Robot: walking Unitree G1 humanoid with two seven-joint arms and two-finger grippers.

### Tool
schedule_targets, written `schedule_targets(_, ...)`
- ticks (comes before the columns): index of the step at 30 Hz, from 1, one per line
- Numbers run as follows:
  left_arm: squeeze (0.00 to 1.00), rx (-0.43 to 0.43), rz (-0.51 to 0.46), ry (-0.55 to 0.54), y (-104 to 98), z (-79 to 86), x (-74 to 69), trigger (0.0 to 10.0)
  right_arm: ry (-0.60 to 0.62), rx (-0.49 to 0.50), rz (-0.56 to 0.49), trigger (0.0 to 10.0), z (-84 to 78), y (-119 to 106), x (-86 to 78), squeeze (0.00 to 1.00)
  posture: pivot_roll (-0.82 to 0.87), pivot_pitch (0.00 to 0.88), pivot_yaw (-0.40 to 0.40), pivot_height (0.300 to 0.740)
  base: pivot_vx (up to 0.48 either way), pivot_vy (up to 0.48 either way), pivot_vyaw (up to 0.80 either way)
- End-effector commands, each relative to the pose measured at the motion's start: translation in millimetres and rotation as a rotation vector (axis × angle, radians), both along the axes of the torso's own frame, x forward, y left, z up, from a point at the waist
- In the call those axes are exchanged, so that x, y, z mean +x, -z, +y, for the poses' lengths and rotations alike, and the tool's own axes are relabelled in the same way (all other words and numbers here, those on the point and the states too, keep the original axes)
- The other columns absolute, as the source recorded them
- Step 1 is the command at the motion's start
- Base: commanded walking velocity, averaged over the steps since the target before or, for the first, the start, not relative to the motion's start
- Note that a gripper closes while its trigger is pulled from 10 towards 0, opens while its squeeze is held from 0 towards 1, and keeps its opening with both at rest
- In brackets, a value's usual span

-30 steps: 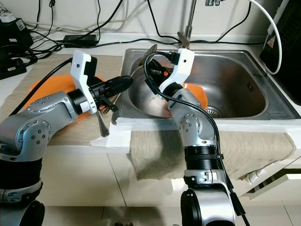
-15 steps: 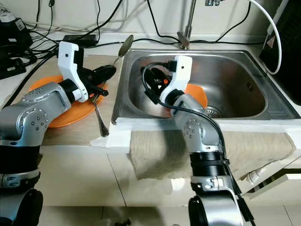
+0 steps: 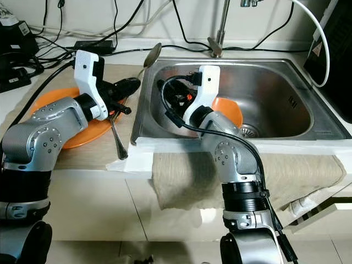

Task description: Kitchen organization

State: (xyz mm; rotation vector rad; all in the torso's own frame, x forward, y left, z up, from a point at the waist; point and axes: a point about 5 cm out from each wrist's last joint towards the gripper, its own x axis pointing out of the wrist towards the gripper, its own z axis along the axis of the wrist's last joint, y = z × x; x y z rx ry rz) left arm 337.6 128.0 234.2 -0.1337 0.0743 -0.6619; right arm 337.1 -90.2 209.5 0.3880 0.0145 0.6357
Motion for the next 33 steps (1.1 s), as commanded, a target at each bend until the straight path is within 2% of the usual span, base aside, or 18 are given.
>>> schedule_targets(1,0.00,0.002,-0.030,0.011,-4.9,-1.3,-1.9,0.0,-0.008,0.005,-0.025,10.0,3.4,-8.6,-0.2,1.00,0.02,0.000,0.019,0.740,0.000,0.000,0.00)
schedule_targets(10,0.00,-0.017,-0.052,0.066,-7.7,-6.9,-8.6,0.0,0.028,-0.010,-0.034,10.0,2.4,-8.9,2.8,1.00,0.03,0.000,0.020,0.740,0.000,0.000,0.00)
schedule_targets(11,0.00,-0.021,-0.057,0.079,-8.5,-7.8,-10.1,0.0,0.039,-0.009,-0.037,10.0,1.6,-9.9,4.0,0.00,0.03,0.000,0.021,0.740,0.000,0.000,0.00)
schedule_targets(26,0.00,-0.033,-0.080,0.147,-9.0,-16.8,-18.3,0.0,0.068,0.110,-0.023,10.0,2.8,-22.5,11.2,0.00,0.03,0.000,0.019,0.740,0.000,0.000,0.00)
schedule_targets(33,0.00,-0.025,-0.085,0.172,-8.2,-20.2,-21.8,0.0,0.042,0.178,0.009,10.0,11.1,-25.4,10.8,0.00,0.03,0.000,0.019,0.740,0.000,0.000,0.00)
